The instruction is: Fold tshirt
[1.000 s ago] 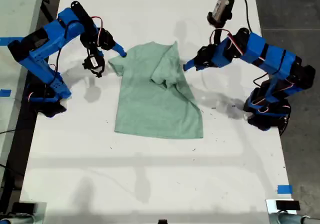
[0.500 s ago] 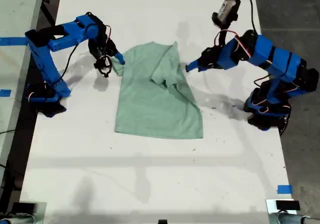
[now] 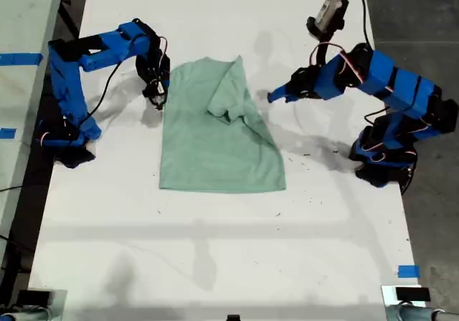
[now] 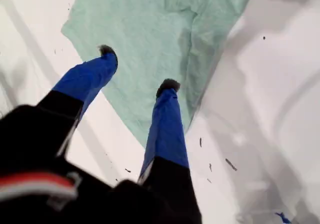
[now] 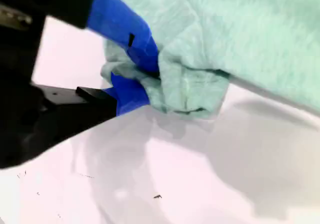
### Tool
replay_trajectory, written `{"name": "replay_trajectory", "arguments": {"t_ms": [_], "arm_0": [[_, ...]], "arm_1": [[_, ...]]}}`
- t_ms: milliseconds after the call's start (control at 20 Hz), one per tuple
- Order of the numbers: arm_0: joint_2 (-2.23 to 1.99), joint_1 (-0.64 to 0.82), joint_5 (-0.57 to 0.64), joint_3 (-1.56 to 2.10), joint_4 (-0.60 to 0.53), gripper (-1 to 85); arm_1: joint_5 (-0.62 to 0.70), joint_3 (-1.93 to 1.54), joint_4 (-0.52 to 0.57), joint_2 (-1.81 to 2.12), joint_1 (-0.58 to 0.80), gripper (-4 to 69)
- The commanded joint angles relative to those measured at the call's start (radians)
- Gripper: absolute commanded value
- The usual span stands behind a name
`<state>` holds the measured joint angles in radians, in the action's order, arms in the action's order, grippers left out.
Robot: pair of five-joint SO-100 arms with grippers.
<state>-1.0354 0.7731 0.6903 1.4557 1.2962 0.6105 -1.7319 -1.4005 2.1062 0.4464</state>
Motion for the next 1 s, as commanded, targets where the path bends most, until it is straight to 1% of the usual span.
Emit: {"name": "replay_trajectory", "arguments": {"t_ms": [0,100,200,400,550,750,800,950], "arm_0": [[0.006,0.011,0.009,-0.003,0.031,0.1],[-0.009,0.0,0.005,-0.009,0.035,0.1],[-0.057,-0.018,-0.003,-0.049,0.097,0.1],[-0.252,-0.057,0.026,-0.103,0.141,0.0],[-0.242,-0.138,0.037,-0.242,0.198,0.0],[-0.161,-0.267,0.054,-0.532,0.233,0.0],[-0.115,-0.308,0.072,-0.63,0.232,0.0],[-0.031,-0.391,0.097,-0.707,0.12,0.0]], "arm_1": [[-0.008,0.003,0.005,0.054,-0.005,17.9],[-0.012,-0.012,0.011,0.064,-0.008,17.9],[-0.02,-0.035,0.017,0.08,-0.008,17.9],[-0.028,-0.054,0.025,0.097,-0.009,17.7],[-0.028,-0.06,0.031,0.098,-0.009,16.8],[-0.035,-0.083,0.037,0.114,-0.014,16.6],[-0.035,-0.087,0.038,0.117,-0.014,16.6],[-0.037,-0.094,0.035,0.132,-0.014,16.6]]}}
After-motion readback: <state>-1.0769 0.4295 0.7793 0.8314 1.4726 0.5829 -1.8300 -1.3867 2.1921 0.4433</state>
